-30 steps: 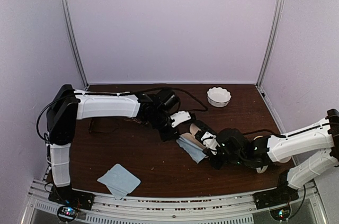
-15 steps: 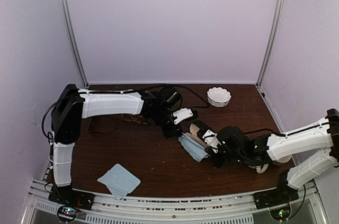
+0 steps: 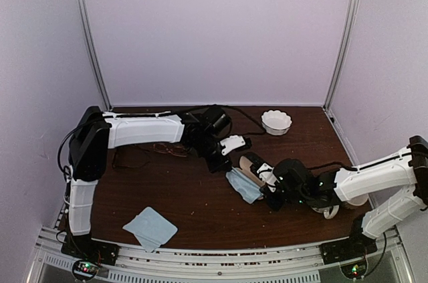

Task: Organize the sunglasses
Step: Place the folded cleaning cloth in the sunglasses case.

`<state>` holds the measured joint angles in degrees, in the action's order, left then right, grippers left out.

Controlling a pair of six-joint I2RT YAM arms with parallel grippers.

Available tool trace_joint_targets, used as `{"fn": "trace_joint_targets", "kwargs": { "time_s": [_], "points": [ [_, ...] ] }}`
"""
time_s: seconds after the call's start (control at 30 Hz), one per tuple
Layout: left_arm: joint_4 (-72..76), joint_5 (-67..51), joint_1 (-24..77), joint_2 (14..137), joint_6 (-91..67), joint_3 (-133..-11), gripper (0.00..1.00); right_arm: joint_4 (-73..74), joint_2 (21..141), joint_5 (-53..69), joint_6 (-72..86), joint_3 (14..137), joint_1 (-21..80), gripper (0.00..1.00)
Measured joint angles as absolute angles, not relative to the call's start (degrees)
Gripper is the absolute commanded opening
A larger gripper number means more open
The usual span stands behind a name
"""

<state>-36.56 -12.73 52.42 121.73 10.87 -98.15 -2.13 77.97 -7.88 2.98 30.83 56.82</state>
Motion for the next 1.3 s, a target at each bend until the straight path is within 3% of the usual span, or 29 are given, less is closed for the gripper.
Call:
{"fn": "trace_joint_targets", "kwargs": {
  "time_s": [1.3],
  "points": [
    [-40.5,-15.5,52.1,130.9,11.6,-108.5,0.00,5.7,84.1,-7.4,9.4,35.5,54.8,0.00]
  ]
}}
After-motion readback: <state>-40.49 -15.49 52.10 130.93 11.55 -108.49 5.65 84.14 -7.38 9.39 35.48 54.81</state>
